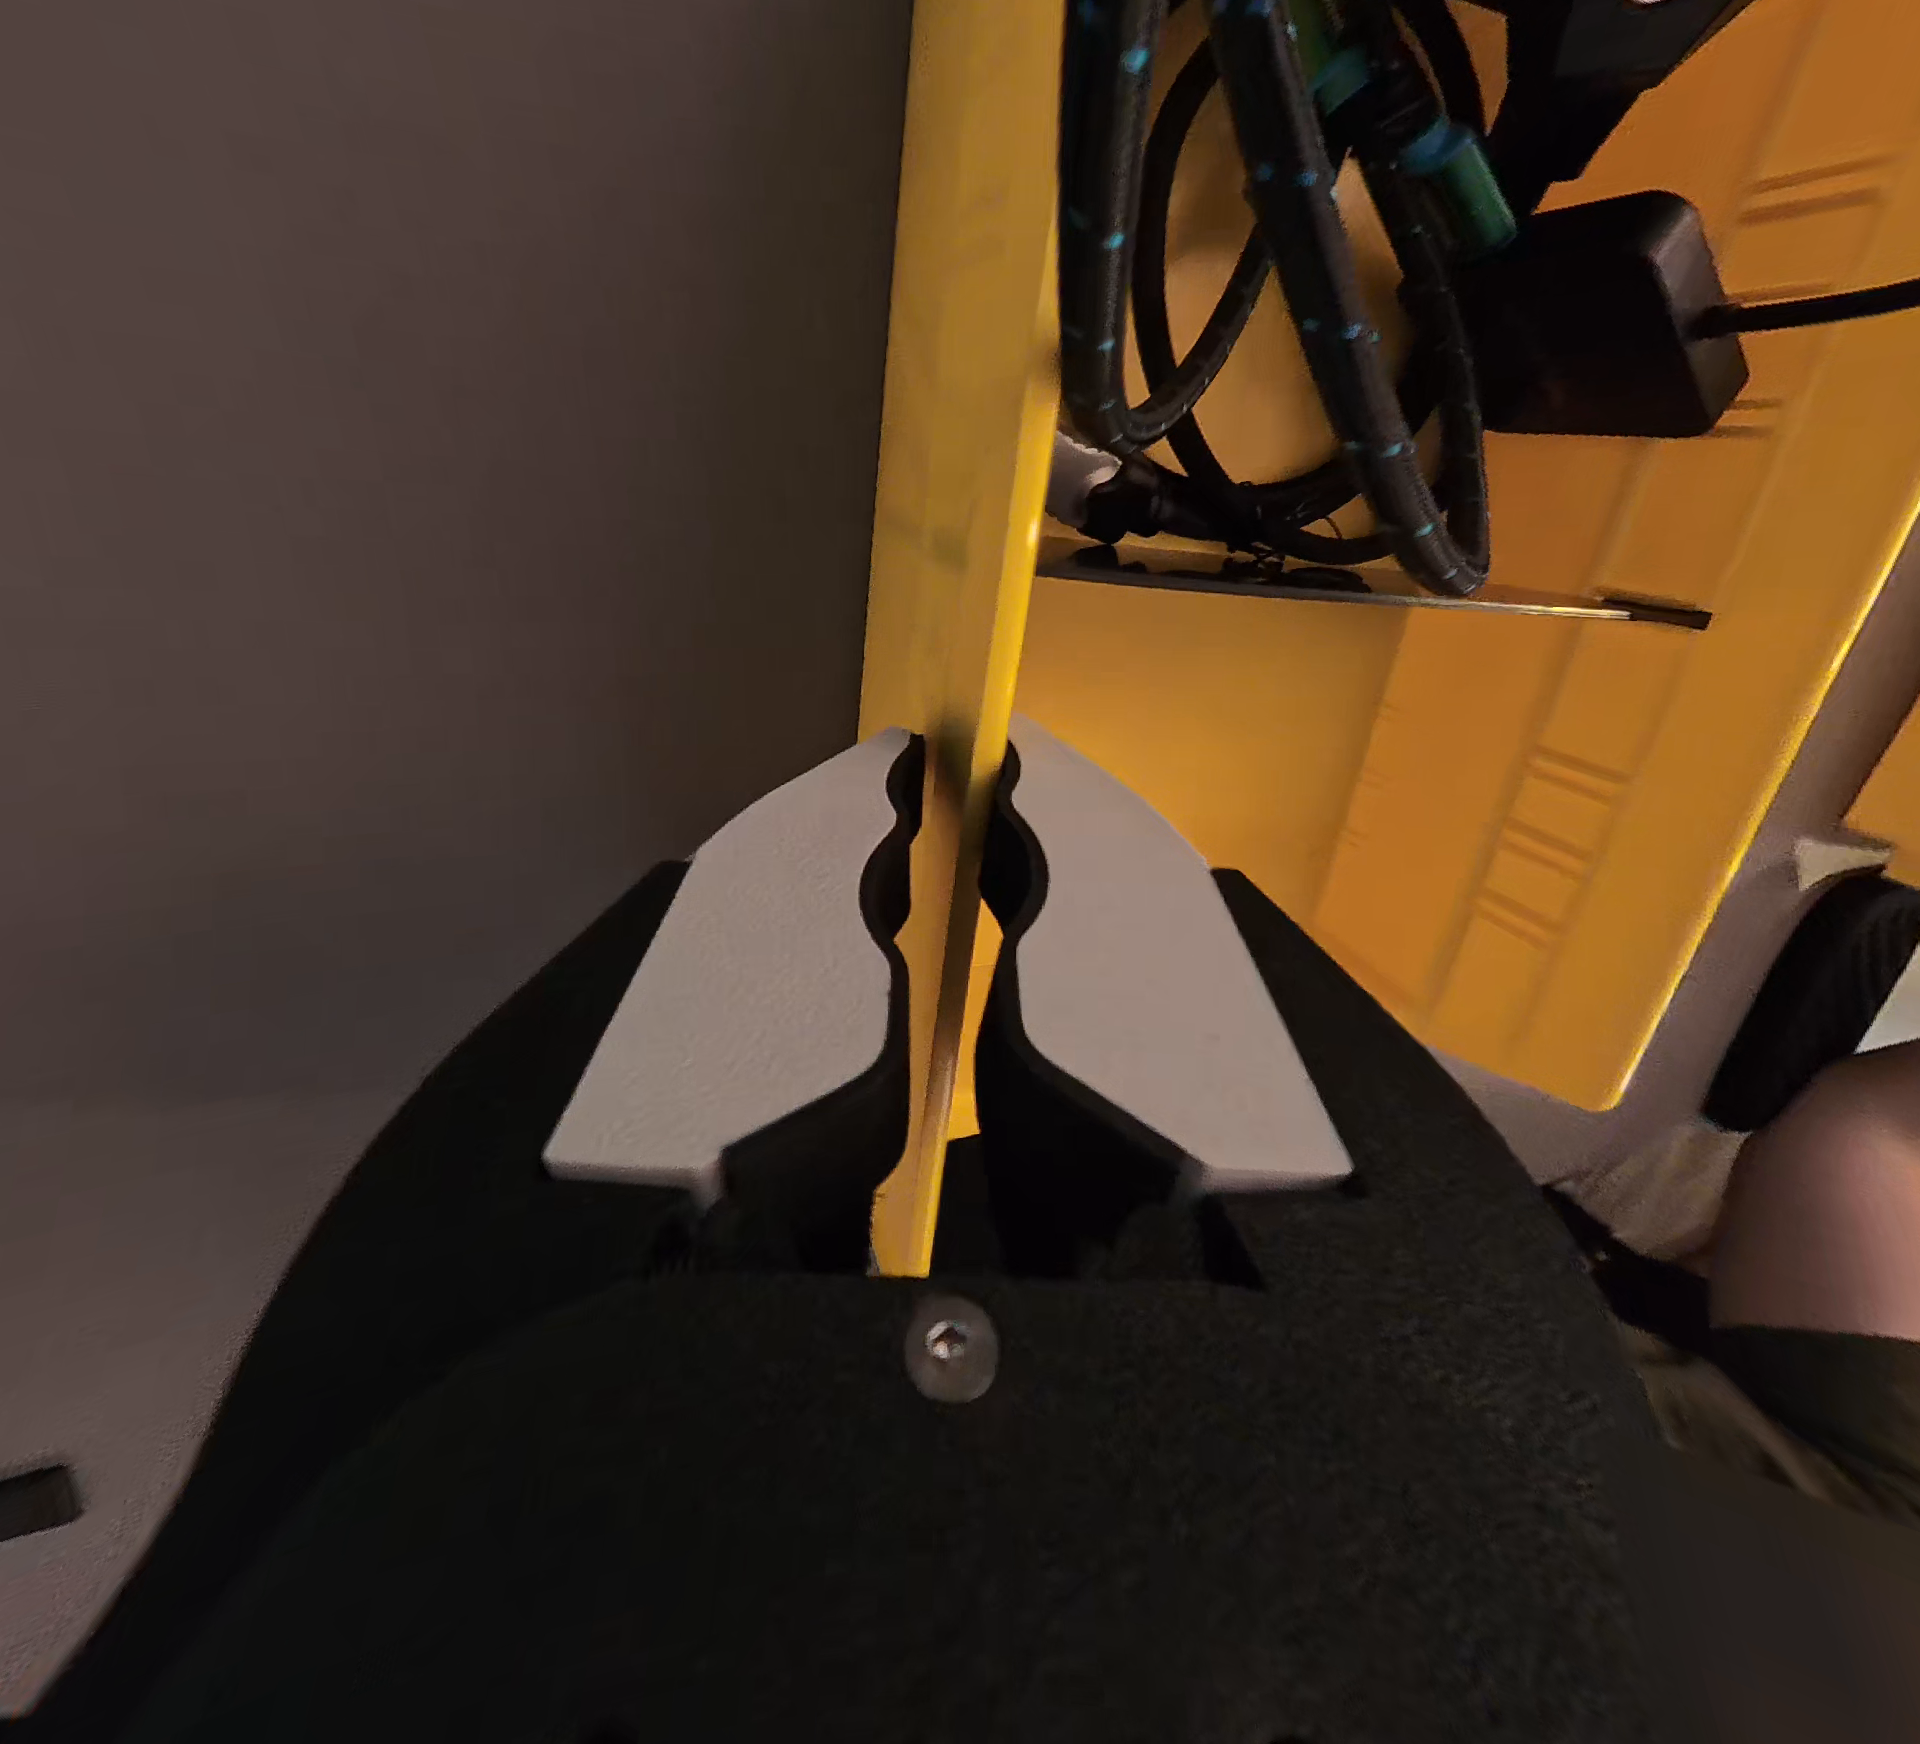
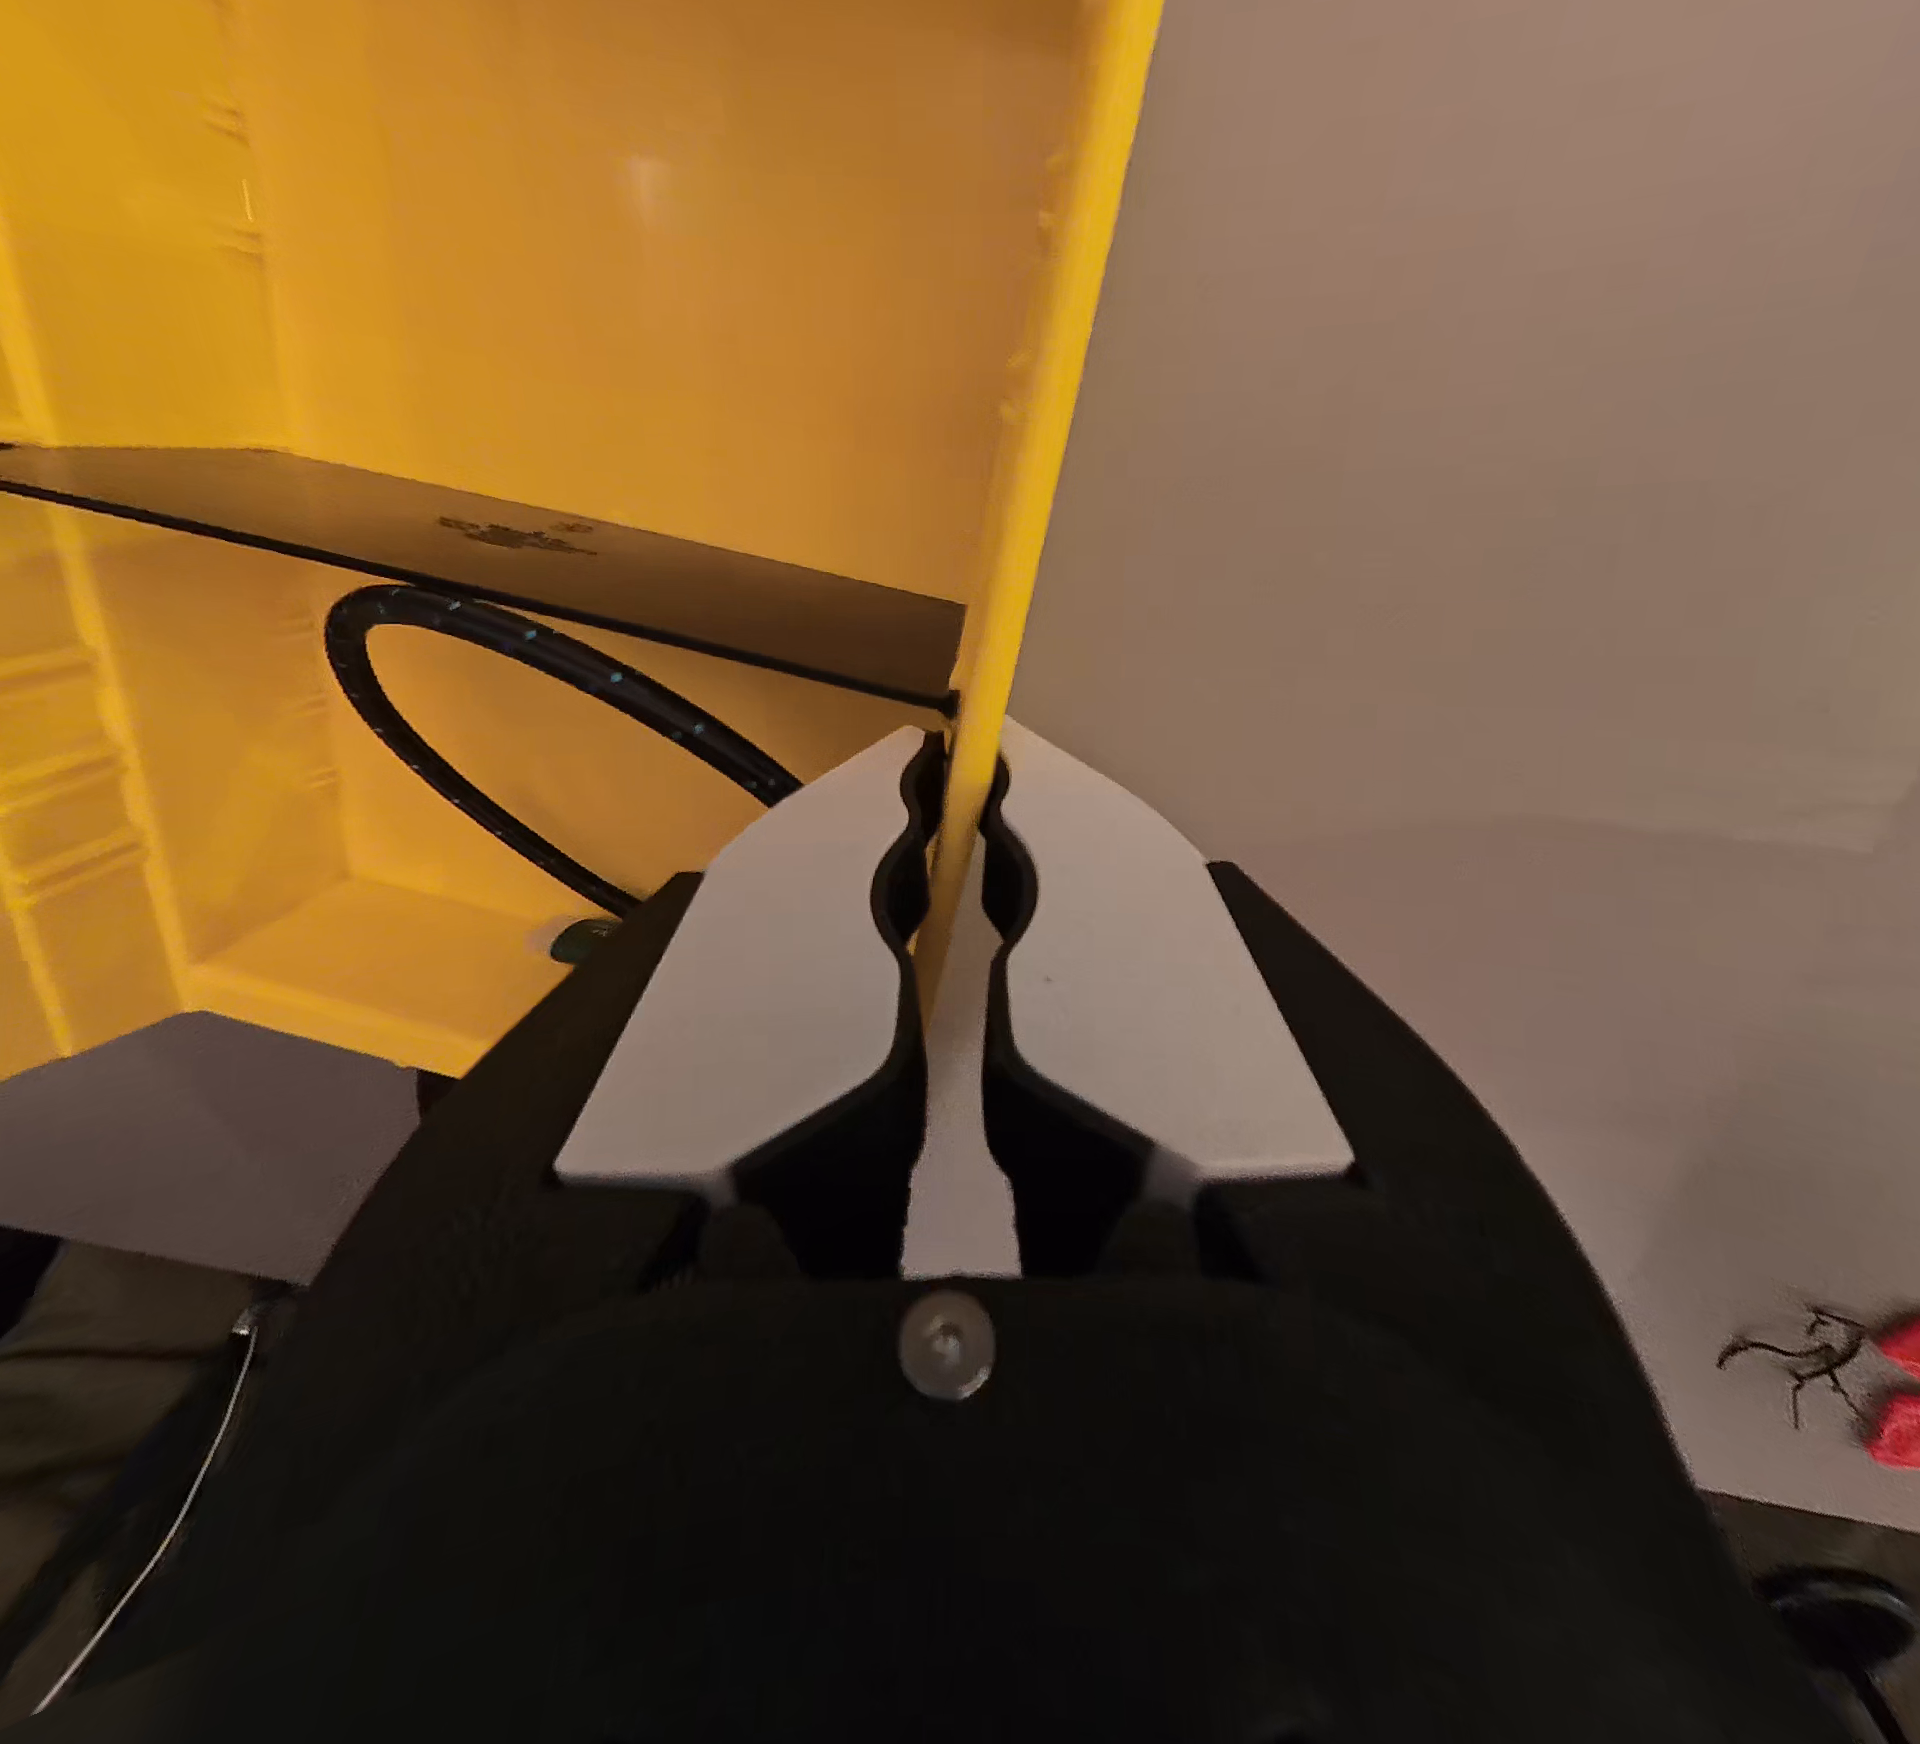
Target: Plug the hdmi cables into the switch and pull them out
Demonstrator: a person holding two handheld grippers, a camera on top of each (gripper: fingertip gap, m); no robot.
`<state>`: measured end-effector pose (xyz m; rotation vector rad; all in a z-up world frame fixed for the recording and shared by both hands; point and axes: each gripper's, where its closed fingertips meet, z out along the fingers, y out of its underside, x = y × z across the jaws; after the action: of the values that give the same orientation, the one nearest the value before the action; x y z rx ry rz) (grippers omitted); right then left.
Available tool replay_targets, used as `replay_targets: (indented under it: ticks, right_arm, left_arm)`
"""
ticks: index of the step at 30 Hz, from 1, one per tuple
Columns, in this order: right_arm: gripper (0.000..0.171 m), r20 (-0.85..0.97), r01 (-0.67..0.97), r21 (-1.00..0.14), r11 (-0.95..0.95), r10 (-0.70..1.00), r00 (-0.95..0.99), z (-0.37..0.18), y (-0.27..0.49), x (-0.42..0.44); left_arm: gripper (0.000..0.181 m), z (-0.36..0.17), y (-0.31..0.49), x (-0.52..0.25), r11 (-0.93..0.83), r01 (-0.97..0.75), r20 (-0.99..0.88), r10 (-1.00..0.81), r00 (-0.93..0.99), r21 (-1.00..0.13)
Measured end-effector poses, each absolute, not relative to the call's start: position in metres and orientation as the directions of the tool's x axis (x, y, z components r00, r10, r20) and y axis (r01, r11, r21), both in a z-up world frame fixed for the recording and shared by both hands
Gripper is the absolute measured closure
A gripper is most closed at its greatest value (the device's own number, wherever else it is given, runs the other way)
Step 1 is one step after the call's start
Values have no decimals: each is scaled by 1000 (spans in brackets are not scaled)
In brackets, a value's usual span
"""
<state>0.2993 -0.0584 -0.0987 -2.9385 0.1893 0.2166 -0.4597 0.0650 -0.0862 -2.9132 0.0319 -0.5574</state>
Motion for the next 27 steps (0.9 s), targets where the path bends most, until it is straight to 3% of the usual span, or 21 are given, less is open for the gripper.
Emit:
replay_targets:
  ticks: [27]
  right_arm:
    - [162, -69, 114, -223, -968, 132, 989, -100, -39, 274]
  left_arm:
    - [177, -86, 80, -478, -949, -70, 244, -150, 958, -306]
